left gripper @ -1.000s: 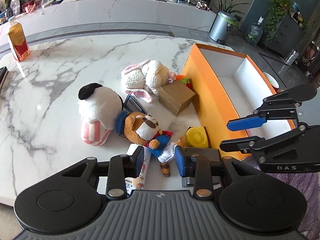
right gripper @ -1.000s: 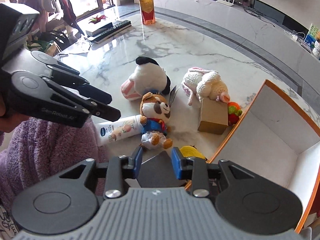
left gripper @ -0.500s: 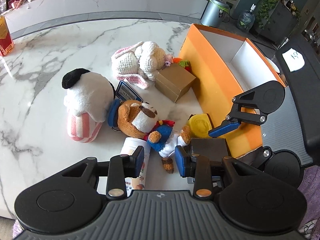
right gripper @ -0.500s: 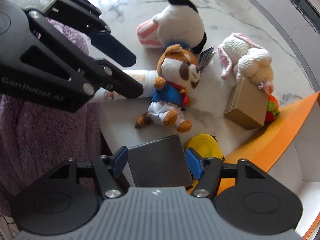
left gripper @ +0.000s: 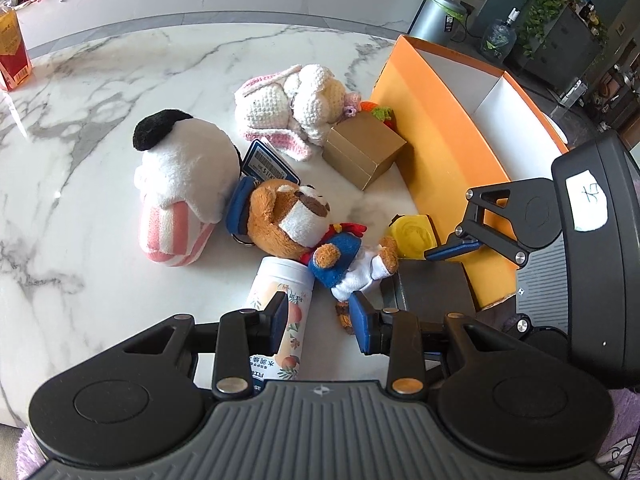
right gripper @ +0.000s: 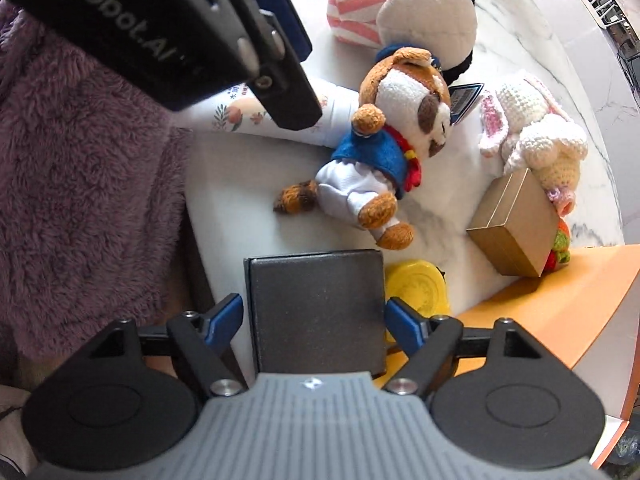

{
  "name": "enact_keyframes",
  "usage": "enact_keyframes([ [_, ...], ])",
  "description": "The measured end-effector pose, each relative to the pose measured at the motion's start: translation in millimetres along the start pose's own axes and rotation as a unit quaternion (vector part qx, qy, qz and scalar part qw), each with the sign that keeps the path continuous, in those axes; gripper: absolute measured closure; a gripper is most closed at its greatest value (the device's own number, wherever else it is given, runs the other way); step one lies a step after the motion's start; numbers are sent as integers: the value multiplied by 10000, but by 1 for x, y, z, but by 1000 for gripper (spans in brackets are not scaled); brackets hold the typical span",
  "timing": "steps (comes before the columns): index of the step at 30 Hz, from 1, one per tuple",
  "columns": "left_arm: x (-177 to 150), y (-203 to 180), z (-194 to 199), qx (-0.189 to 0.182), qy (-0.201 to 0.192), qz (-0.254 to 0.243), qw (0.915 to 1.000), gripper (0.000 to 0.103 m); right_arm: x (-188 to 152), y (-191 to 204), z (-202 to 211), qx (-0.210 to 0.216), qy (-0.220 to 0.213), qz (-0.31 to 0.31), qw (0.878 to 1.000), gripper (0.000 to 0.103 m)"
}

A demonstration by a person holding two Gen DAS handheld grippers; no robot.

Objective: Organize objects
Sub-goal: 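Move the right tool back to the pile and grasp the black square case, then carry black case into box with right tool while left tool grasps brown box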

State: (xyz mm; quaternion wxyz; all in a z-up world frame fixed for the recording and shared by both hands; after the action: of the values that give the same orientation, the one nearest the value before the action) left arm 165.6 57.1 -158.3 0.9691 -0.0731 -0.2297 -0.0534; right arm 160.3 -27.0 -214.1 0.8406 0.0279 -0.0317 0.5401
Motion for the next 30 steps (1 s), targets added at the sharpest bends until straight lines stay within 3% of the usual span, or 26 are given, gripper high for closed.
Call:
enact_keyframes([
  [8, 1, -9, 6, 34, -52, -124, 9999, 64, -5, 6, -2, -187, 2, 231, 9996, 23],
  [14, -2, -13, 9, 95, -13, -197, 9998, 64, -6, 0, -3, -194, -44, 34, 9998, 22],
  [17, -1, -14, 11, 148, -14, -211, 9997, 64, -7, 2, 1, -209, -65, 46, 9998, 27],
  [19, -1, -15, 12, 178, -22, -221, 9996, 64, -7, 5, 10, -243, -215, 100, 9994, 35],
  [21, 0, -17, 13, 217, -24, -241, 9995, 64, -6, 6, 23, -303, -336, 56, 9990, 50],
  [24, 2, -20, 16, 242, -68, -276, 9993, 64, -8, 4, 38, -247, -511, -124, 9983, 60],
  [30, 15, -23, 25, 331, -231, -335, 9986, 64, -7, 1, 74, -240, -997, -407, 9939, 64],
])
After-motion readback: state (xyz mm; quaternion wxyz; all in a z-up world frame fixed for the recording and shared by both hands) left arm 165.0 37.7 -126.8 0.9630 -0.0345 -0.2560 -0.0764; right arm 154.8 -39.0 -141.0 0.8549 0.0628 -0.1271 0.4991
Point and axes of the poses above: each gripper's, at about its wrist camera, not at the fingertips, and z roughly against the way its jaws point, y to its left, x to its top, the point moved 9 cm from there along -z, roughly the way its jaws point, and after that the axes turned 8 degrees about x, right-handed, at the moved point
